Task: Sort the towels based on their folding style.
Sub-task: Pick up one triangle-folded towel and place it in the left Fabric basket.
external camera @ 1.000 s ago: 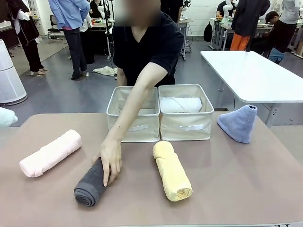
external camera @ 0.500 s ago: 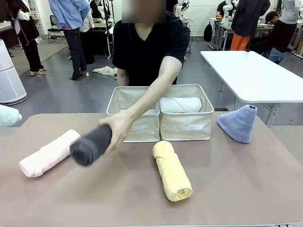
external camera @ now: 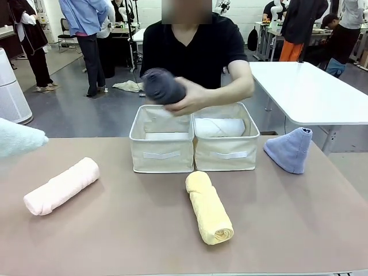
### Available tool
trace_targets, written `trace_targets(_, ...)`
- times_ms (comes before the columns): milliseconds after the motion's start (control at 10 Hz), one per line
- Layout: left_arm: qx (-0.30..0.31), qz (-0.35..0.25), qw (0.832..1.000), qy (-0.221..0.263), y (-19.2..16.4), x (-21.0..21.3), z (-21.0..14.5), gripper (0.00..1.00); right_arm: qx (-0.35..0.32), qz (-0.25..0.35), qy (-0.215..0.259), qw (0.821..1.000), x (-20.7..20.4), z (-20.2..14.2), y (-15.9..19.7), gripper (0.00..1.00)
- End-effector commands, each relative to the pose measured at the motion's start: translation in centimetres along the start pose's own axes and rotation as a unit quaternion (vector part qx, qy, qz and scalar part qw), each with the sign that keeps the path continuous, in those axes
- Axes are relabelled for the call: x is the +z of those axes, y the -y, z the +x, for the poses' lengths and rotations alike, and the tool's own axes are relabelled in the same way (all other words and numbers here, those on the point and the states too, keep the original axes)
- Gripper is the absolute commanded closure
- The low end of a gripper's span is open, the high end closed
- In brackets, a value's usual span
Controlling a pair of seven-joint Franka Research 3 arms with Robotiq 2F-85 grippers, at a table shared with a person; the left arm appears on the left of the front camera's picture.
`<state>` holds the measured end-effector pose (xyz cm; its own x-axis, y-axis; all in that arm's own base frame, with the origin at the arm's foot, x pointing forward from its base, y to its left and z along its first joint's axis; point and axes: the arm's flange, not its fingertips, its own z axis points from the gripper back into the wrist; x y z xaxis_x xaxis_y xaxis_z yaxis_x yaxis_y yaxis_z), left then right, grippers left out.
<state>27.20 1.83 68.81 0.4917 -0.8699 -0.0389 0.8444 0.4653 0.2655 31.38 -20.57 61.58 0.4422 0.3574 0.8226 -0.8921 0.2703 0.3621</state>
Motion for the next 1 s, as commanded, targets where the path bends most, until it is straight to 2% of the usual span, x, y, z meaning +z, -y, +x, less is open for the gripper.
trace_targets(0, -0.001, 0.005, 1.0, 0.012, -1.9, 2.1, 3.2, 0.85, 0.002, 0.003, 0.007, 1.0, 0.1, 0.0, 0.0, 0.0)
trace_targets(300, -0.066, 0.035, 0.997, 0.016, -2.8, 5.6, 9.5, 0.85, 0.002, 0.003, 0.007, 1.0, 0.1, 0.0, 0.0, 0.0)
trace_targets(500, -0.116, 0.031, 0.992, 0.03, -4.4, 6.8, 15.0, 0.85, 0.002, 0.003, 0.007, 1.0, 0.1, 0.0, 0.0, 0.0)
trace_targets(600, -0.133, 0.03, 0.99, 0.031, -5.1, 7.4, 19.0, 0.85, 0.002, 0.003, 0.007, 1.0, 0.1, 0.0, 0.0, 0.0)
trace_targets(900, -0.202, 0.043, 0.978, 0.023, -5.7, 6.1, 28.4, 0.85, 0.002, 0.003, 0.007, 1.0, 0.1, 0.0, 0.0, 0.0)
